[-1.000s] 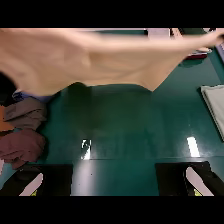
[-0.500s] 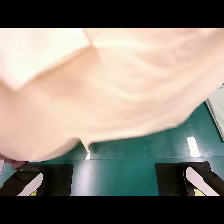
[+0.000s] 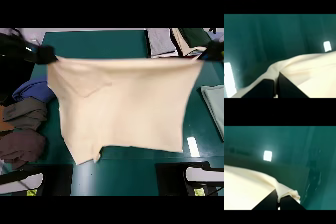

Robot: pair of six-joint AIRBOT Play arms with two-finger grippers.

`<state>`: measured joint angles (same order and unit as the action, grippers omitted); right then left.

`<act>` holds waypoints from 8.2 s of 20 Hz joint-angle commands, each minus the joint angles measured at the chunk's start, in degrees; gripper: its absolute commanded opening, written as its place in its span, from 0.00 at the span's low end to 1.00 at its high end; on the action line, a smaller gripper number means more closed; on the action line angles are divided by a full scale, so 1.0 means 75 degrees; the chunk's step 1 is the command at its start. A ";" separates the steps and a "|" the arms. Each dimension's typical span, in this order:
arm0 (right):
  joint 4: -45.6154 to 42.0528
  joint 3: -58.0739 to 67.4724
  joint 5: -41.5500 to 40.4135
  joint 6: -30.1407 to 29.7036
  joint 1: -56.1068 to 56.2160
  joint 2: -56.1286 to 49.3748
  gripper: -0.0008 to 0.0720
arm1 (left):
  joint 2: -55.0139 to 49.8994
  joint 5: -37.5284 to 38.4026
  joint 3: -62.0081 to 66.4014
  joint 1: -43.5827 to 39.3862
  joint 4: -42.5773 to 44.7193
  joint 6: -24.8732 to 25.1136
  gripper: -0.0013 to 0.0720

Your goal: Fold the shirts.

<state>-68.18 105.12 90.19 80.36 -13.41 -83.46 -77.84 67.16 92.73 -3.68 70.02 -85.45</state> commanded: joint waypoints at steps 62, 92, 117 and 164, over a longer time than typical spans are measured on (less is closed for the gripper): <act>0.0629 -1.0413 -0.1743 -0.0874 -0.3334 0.3366 0.70 | 0.3276 -0.0437 -0.7568 -0.0312 -0.1614 0.0256 0.05; -0.0635 -0.5968 -0.2238 -0.0169 0.0146 0.1883 0.03 | 0.2745 -0.1609 -0.5750 -0.0312 0.0615 -0.0539 0.06; 0.3008 -0.5616 -0.1938 -0.2457 -0.1078 -0.1568 0.46 | 0.0370 -0.2559 -0.4188 -0.2157 -0.1288 -0.0627 0.05; 0.4319 -0.1792 -0.5429 -0.2084 0.7012 -0.1466 0.60 | 0.2037 -0.0530 -0.0565 0.0848 0.0309 -0.0504 0.05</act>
<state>-32.86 96.05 46.09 64.53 43.53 -96.60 -63.22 61.43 88.44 2.24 73.41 -89.84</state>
